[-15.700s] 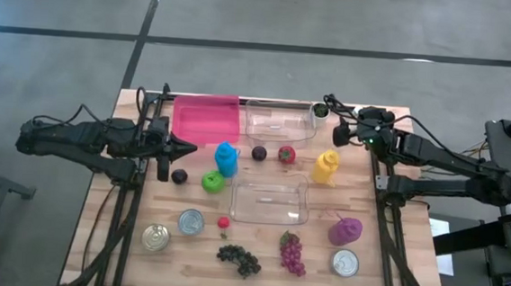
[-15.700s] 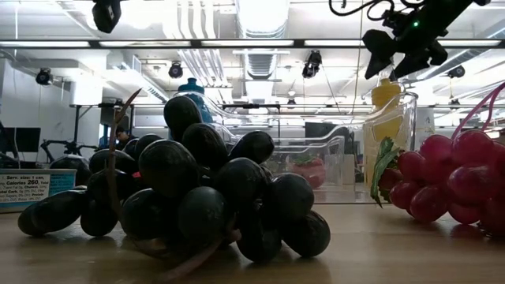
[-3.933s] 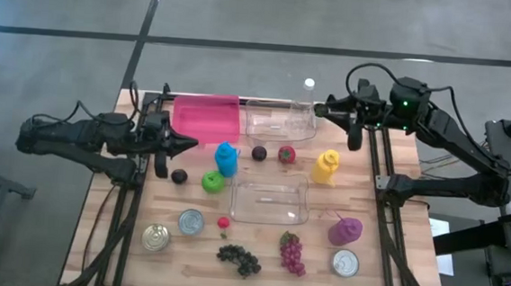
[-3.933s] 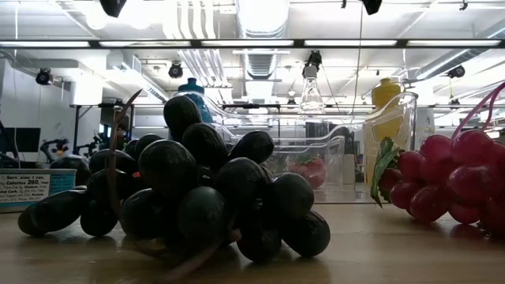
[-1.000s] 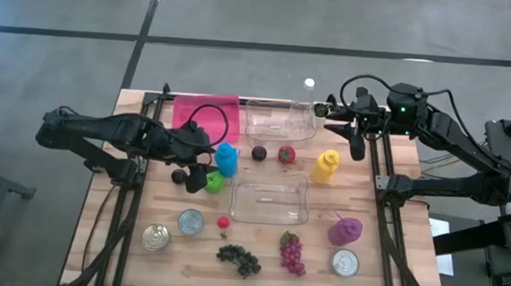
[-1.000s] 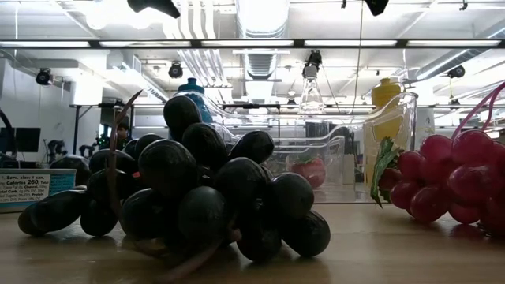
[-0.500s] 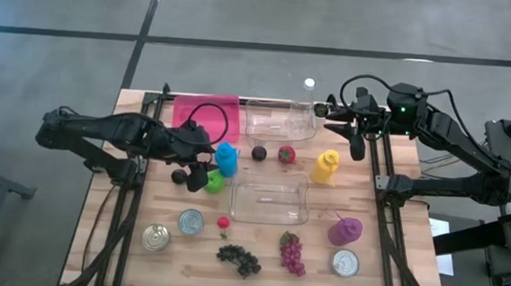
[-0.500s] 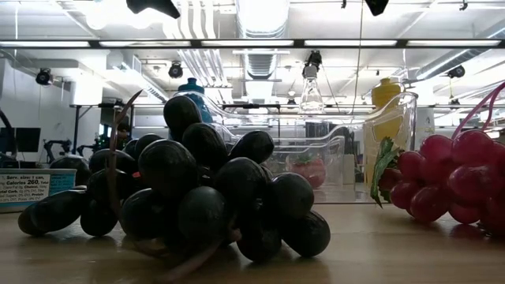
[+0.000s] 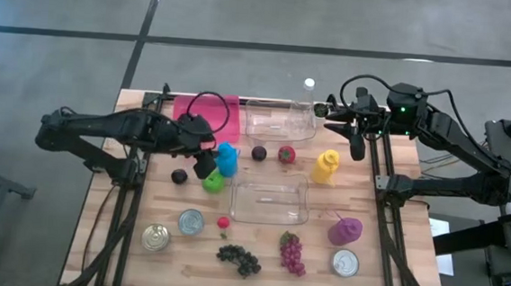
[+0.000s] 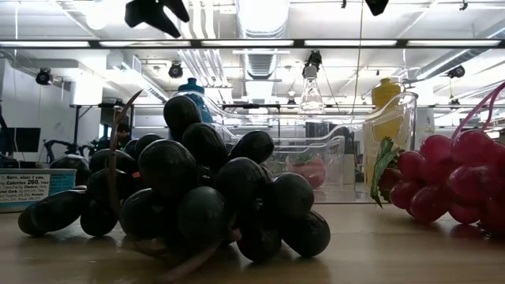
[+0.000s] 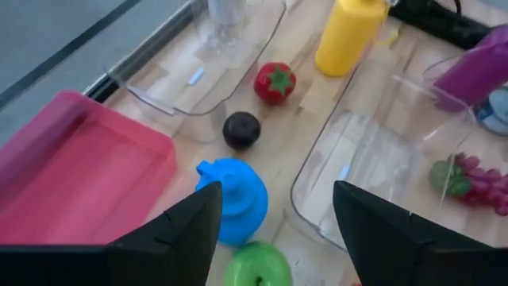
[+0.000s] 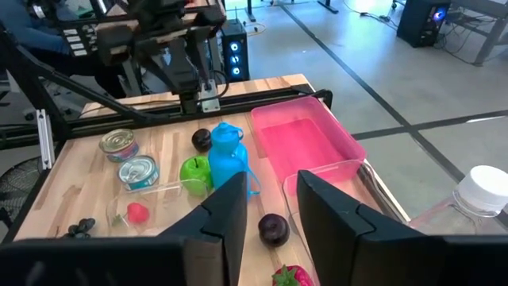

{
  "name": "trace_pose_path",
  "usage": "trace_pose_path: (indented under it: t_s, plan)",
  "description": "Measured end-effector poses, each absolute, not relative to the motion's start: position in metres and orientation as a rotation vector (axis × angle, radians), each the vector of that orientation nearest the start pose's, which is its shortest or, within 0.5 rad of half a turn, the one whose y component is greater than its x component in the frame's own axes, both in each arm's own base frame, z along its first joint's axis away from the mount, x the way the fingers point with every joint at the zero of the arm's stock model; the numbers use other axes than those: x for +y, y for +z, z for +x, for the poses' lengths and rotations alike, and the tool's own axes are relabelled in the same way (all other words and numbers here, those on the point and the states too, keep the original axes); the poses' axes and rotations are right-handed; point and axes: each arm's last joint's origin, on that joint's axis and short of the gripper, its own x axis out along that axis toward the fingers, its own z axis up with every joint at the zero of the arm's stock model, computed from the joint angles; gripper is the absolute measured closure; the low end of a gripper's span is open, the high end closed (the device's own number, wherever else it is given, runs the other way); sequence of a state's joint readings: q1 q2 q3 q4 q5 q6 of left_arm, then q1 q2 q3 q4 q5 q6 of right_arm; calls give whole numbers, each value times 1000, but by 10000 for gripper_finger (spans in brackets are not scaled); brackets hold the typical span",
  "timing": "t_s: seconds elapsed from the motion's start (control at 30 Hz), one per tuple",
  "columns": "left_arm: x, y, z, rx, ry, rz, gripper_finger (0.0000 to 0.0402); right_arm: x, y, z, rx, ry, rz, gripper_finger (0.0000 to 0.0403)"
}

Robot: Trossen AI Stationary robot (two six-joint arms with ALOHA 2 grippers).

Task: Pick & Place Food Item
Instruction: Put the blue bottle into the top transparent bin

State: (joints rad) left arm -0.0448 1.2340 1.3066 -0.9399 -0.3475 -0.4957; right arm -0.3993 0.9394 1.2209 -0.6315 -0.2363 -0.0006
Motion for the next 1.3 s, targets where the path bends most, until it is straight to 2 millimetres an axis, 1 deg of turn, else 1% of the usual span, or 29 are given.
trace_pose_path:
  t_s: [0.1, 0.17, 0.3, 0.47, 0.53, 0.73, 0.87, 1.03, 1.13, 1.3]
  plan:
    - [-1, 349, 235, 787, 482, -267, 142, -61, 409, 162, 333, -161, 109, 286]
    - [0, 342, 236, 795, 485, -263, 127, -61, 409, 162, 333, -161, 109, 284]
    - [2, 329, 236, 815, 502, -256, 82, -61, 409, 162, 333, -161, 109, 279]
    - [2, 301, 240, 812, 504, -257, 18, -61, 409, 162, 333, -162, 109, 273]
    - [3, 289, 241, 817, 508, -254, 6, -61, 409, 162, 333, -161, 109, 272]
    - [8, 269, 244, 752, 492, -223, 13, -61, 409, 162, 333, -162, 109, 273]
    - [15, 264, 242, 748, 516, -229, 3, -61, 409, 162, 333, -162, 109, 280]
    - [21, 259, 241, 746, 540, -239, 7, -61, 409, 162, 333, -162, 109, 289]
    - [25, 258, 241, 731, 551, -245, 3, -61, 409, 162, 333, -162, 108, 293]
    - [26, 249, 242, 702, 554, -256, 6, -61, 410, 162, 332, -162, 108, 300]
